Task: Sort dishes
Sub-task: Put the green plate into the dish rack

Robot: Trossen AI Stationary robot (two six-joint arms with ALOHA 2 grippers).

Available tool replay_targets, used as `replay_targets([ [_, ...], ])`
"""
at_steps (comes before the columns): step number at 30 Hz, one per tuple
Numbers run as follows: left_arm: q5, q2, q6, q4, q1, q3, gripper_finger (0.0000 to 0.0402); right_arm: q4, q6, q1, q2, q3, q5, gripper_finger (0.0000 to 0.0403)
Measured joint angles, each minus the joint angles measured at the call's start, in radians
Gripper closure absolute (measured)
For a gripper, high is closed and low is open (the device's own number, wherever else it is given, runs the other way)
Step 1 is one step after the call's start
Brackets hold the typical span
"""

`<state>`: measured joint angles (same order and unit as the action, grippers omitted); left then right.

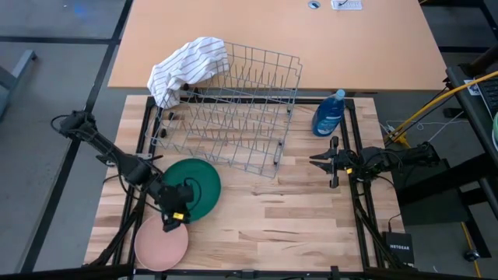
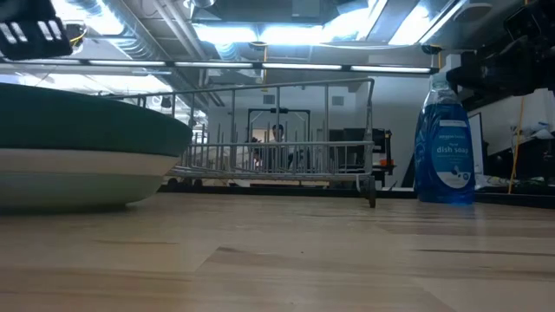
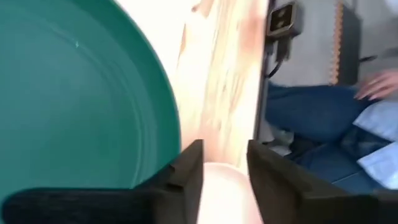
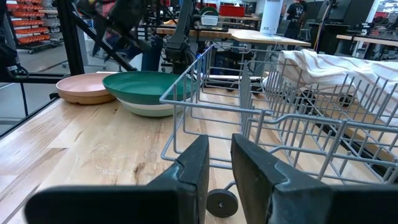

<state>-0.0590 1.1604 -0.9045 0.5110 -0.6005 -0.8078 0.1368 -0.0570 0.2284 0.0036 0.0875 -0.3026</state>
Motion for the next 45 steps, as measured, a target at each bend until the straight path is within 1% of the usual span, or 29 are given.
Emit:
replay_targets([
  [4, 0.002, 0.068, 0.086, -0.001, -0.030, 0.000, 0.0230, 0.000, 0.000, 0.000, 0.000, 0.000, 0.000, 0.0331],
  [6, 0.002, 0.105, 0.119, 0.001, -0.041, 0.000, 0.0216, 0.000, 0.000, 0.000, 0.000, 0.000, 0.000, 0.0331],
  [9, 0.000, 0.152, 0.127, 0.001, -0.049, 0.001, 0.0207, 0.000, 0.000, 0.000, 0.000, 0.000, 0.000, 0.0331],
  [17, 0.007, 0.198, 0.127, 0.004, -0.048, 0.001, 0.0206, 0.000, 0.000, 0.000, 0.000, 0.000, 0.000, 0.0331],
  [25, 0.081, 0.198, 0.130, 0.005, -0.047, 0.001, 0.0206, 0.000, 0.000, 0.000, 0.000, 0.000, 0.000, 0.0331],
  [32, 0.130, 0.203, 0.183, 0.006, -0.047, 0.001, 0.0206, 0.000, 0.000, 0.000, 0.000, 0.000, 0.000, 0.0331],
  [41, 0.150, 0.269, 0.227, 0.008, -0.048, 0.001, 0.0206, 0.000, 0.000, 0.000, 0.000, 0.000, 0.000, 0.0331],
  [43, 0.150, 0.276, 0.227, 0.010, -0.048, 0.001, 0.0212, 0.000, 0.000, 0.000, 0.000, 0.000, 0.000, 0.0331],
  [45, 0.148, 0.275, 0.225, 0.009, -0.047, 0.001, 0.0229, 0.001, 0.000, 0.000, 0.000, 0.000, 0.000, 0.0331],
])
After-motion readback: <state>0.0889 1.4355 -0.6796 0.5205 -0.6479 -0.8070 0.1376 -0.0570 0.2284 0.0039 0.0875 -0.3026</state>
